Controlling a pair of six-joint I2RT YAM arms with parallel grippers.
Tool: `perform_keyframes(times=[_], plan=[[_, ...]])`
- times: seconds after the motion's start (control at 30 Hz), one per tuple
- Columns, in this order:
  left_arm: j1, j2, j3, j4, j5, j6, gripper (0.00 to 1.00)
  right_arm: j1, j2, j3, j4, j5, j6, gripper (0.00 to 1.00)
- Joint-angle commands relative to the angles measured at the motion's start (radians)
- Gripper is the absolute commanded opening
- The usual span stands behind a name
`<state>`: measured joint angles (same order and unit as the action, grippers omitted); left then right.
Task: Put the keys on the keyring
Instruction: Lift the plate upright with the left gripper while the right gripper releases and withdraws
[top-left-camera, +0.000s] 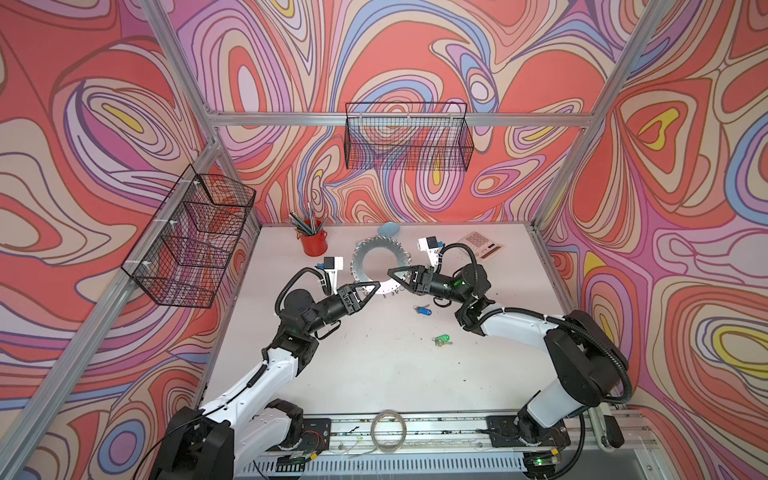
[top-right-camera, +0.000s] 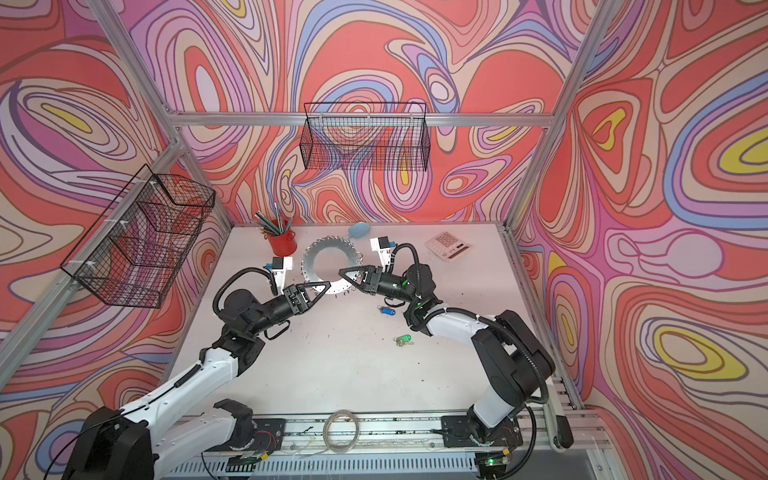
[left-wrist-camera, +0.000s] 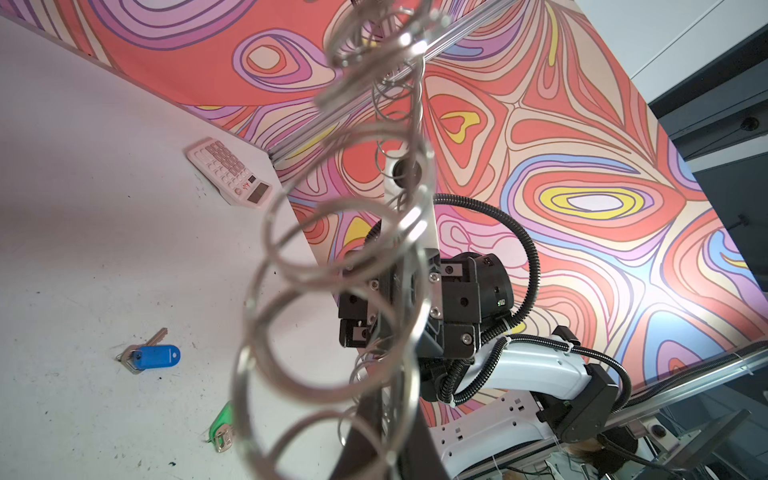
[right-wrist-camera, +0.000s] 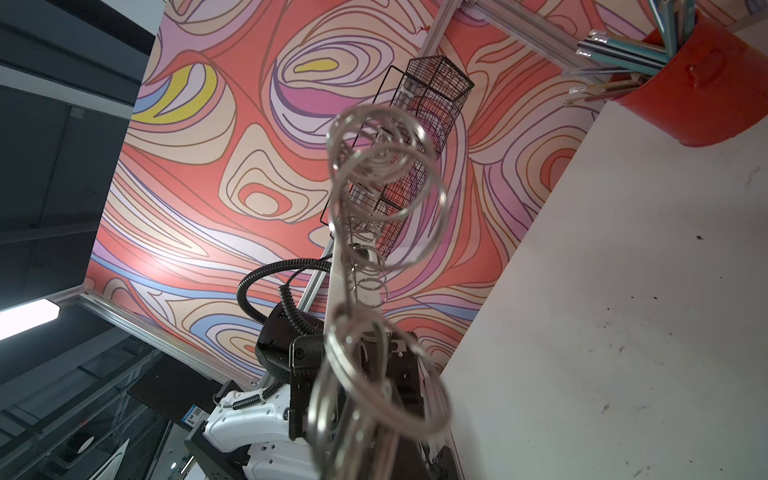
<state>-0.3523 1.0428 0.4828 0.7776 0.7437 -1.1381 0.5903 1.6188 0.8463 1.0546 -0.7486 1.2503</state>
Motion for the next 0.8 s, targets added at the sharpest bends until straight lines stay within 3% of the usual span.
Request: perform_keyframes(times=[0.0,0.1,0.3,0.43,0.5,0.6,0.67,0.77], plan=[[0.016,-0.021,0.025,0.02,-0.03,-0.017,0.0,0.01,-0.002,0.008,0.074,-0.05,0.022,0.0],[0.028,-0.033,0.025,0.023,-0.028,-0.021,0.0,0.009,0.001,0.013,0.073,-0.052,0.021,0.0],[0.058,-0.046,0.073,0.032,0.006,-0.039,0.0,-0.019,-0.016,0.016,0.066,-0.059,0.017,0.37],[0.072,-0.047,0.089,0.014,0.029,-0.038,0.0,-0.083,-0.068,0.01,-0.022,-0.089,-0.035,0.44],[0.079,-0.043,0.102,-0.008,0.041,-0.023,0.0,-0.128,-0.117,0.008,-0.153,-0.101,-0.117,0.47],[0.083,-0.033,0.14,-0.067,0.059,0.017,0.0,-0.199,-0.196,0.044,-0.495,-0.094,-0.337,0.48],[0.082,-0.026,0.167,-0.107,0.066,0.049,0.0,-0.214,-0.23,0.113,-0.805,-0.033,-0.558,0.48],[0.082,-0.006,0.199,-0.136,0.078,0.08,0.0,-0.215,-0.228,0.184,-1.049,0.044,-0.742,0.47]])
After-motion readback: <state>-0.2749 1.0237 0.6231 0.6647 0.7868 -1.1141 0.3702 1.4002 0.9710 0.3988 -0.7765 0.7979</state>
